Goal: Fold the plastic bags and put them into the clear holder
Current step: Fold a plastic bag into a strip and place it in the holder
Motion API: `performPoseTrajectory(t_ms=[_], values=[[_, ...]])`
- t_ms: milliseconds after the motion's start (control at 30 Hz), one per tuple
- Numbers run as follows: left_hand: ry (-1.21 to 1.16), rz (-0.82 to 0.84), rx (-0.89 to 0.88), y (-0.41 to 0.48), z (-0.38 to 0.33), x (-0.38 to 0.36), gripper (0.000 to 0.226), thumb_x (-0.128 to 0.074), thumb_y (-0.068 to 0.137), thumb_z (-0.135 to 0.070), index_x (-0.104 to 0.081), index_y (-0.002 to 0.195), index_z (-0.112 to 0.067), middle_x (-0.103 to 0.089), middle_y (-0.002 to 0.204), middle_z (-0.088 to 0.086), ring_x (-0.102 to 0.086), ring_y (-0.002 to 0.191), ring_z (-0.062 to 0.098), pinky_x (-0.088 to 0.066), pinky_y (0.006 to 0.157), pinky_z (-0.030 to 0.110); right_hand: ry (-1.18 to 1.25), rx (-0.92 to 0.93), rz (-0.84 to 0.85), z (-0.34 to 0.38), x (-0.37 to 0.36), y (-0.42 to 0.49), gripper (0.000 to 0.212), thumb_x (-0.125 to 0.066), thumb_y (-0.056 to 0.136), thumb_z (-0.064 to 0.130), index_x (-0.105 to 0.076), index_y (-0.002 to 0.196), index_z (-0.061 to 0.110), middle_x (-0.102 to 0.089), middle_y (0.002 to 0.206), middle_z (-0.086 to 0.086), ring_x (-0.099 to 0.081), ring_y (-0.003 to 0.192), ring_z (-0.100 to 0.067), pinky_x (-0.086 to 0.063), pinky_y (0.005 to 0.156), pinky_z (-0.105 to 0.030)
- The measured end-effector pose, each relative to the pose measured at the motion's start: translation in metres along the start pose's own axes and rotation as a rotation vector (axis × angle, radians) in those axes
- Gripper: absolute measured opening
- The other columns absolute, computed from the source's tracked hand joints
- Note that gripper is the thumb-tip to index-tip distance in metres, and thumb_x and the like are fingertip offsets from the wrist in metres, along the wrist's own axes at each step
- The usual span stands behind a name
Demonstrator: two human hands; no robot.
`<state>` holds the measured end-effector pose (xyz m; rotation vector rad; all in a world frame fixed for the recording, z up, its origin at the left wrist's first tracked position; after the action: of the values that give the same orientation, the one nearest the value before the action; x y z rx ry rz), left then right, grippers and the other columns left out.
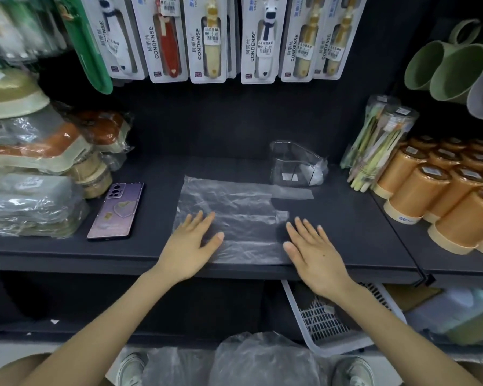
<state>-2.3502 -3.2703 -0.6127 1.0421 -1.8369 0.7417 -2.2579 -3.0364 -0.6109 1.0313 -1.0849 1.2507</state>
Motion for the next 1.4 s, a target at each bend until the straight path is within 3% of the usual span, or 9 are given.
performPoseTrajectory(t_ms=[100,267,533,667,767,900,1067,1233,1400], values=[[0.025,-0.202,-0.050,0.023,-0.001,0.027,0.061,-0.025,0.099,-0.052,-0.034,0.148,-0.017,-0.020,0.159,0.002,-0.011,0.148,0.019,-0.009,0.118,0.030,0.022,0.077,-0.118,0.035,0.021,0.035,0.086,0.015,0.087,0.062,-0.011,0.153,0.014,-0.007,0.161,-0.003,0.000,0.148,-0.012,0.013,0.115,-0.023],[0.305,-0.131,-0.053,0.094,0.010,0.028,0.055,-0.020,0.105,-0.035,-0.017,0.152,-0.006,-0.013,0.161,0.009,-0.007,0.149,0.024,-0.001,0.120,0.033,-0.061,0.089,-0.074,0.089,0.005,0.135,0.058,-0.017,0.105,0.038,-0.012,0.152,0.005,-0.007,0.160,-0.013,-0.002,0.149,-0.021,0.006,0.120,-0.033],[0.304,0.014,0.055,0.116,0.042,0.000,0.059,-0.010,0.104,-0.044,-0.003,0.154,-0.014,0.002,0.162,0.003,0.005,0.149,0.017,0.006,0.119,0.031,-0.102,-0.037,0.088,0.034,-0.028,0.162,0.064,-0.013,0.102,0.049,-0.009,0.153,0.010,-0.005,0.161,-0.007,-0.001,0.149,-0.017,0.004,0.120,-0.037],[0.048,-0.031,0.071,0.106,0.041,0.016,0.058,-0.013,0.104,-0.041,-0.004,0.153,-0.013,0.004,0.161,0.005,0.008,0.148,0.019,0.007,0.119,0.030,-0.101,-0.066,0.009,0.028,-0.008,0.140,0.068,-0.002,0.100,0.050,-0.009,0.153,0.008,-0.008,0.161,-0.009,-0.003,0.149,-0.018,0.004,0.121,-0.035],[0.167,-0.156,-0.067,0.067,0.027,0.020,0.074,0.006,0.094,-0.059,-0.005,0.150,-0.012,0.004,0.157,0.001,0.009,0.147,0.016,0.013,0.116,0.024,-0.042,0.052,-0.111,0.072,-0.001,0.103,0.085,0.014,0.085,0.052,-0.010,0.152,0.008,-0.008,0.160,-0.009,-0.003,0.149,-0.019,0.007,0.120,-0.034],[0.295,-0.172,-0.244,0.015,0.018,-0.002,0.077,0.015,0.093,-0.057,-0.012,0.144,-0.007,-0.008,0.152,0.003,-0.012,0.146,0.024,0.005,0.118,0.027,-0.009,0.203,0.026,0.114,-0.031,0.068,0.087,0.016,0.080,0.050,-0.009,0.152,0.008,-0.006,0.161,-0.009,0.000,0.149,-0.018,0.016,0.115,-0.031],[0.310,-0.055,-0.093,0.013,0.034,-0.012,0.085,0.022,0.073,-0.064,0.014,0.146,-0.021,0.014,0.157,-0.003,0.017,0.145,0.011,0.015,0.116,0.026,-0.073,0.080,0.106,0.052,-0.033,0.055,0.066,0.004,0.096,0.055,0.009,0.152,0.019,0.012,0.159,0.003,0.016,0.146,-0.012,0.016,0.117,-0.035],[0.324,-0.023,-0.089,0.013,0.032,-0.011,0.090,0.017,0.074,-0.062,0.007,0.152,-0.019,0.010,0.161,0.001,0.013,0.147,0.015,0.013,0.116,0.026,-0.111,0.016,-0.020,0.001,-0.013,0.029,0.099,0.033,0.076,0.066,-0.004,0.153,0.016,-0.004,0.161,-0.006,0.001,0.149,-0.019,0.011,0.119,-0.037],[-0.313,-0.126,-0.020,0.008,0.039,0.009,0.059,-0.040,0.099,-0.047,-0.025,0.151,-0.022,-0.011,0.160,-0.005,0.000,0.146,0.003,0.001,0.120,0.025,-0.121,0.387,-0.216,0.058,-0.009,0.009,0.065,-0.046,0.085,0.067,-0.064,0.124,0.018,-0.053,0.140,-0.007,-0.046,0.133,-0.025,-0.019,0.112,-0.049]])
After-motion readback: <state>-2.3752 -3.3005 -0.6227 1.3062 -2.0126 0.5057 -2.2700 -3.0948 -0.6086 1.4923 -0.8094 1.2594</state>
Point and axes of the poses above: each hand's wrist, its own y-axis towards the middle knuckle, its own x-axis out of the back of the hand, z = x × y, the point moved 4 cm from there along y, towards the middle knuckle
